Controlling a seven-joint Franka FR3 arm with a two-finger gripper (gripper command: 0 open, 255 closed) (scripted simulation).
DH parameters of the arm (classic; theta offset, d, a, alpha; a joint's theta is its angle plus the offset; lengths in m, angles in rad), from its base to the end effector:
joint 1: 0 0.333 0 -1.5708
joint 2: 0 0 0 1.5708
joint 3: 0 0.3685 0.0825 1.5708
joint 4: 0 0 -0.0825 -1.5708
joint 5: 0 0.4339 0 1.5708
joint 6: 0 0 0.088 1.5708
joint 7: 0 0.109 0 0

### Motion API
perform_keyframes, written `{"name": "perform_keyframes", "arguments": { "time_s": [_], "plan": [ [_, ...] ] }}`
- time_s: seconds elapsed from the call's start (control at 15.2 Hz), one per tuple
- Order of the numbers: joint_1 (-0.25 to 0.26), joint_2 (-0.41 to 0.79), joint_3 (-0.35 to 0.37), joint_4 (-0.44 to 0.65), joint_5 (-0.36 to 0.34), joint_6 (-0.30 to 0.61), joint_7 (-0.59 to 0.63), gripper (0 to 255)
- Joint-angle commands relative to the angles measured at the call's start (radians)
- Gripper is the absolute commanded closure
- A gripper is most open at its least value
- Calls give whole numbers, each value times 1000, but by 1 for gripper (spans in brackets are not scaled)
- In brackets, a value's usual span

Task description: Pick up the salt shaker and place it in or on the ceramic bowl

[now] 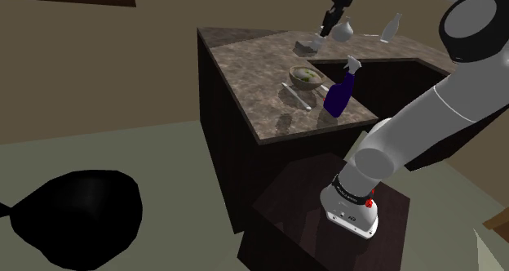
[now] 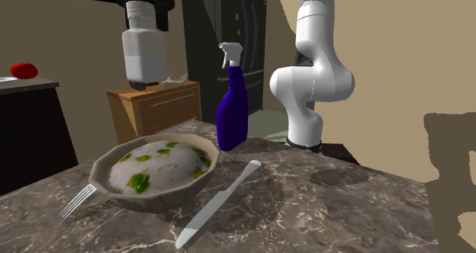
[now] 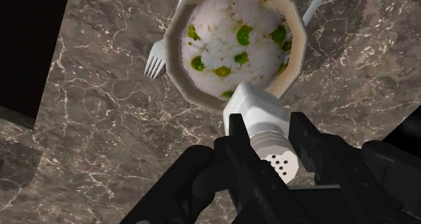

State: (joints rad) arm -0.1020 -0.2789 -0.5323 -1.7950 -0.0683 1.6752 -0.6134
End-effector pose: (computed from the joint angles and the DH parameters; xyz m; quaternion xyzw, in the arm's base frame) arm 0.3941 -0.3514 0.6989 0.9975 -0.0047 0.0704 0.0059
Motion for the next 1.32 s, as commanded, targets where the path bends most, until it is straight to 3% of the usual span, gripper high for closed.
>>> {"name": "perform_keyframes", "arguments": {
  "time_s": [0.0, 1.06, 1.25],
  "plan": [
    [-1, -3, -2, -30, -2, 28, -2, 255],
    [-13, -28, -12, -268, -20, 243, -1, 255],
    [-13, -28, -12, -268, -20, 243, -1, 255]
  ]
}}
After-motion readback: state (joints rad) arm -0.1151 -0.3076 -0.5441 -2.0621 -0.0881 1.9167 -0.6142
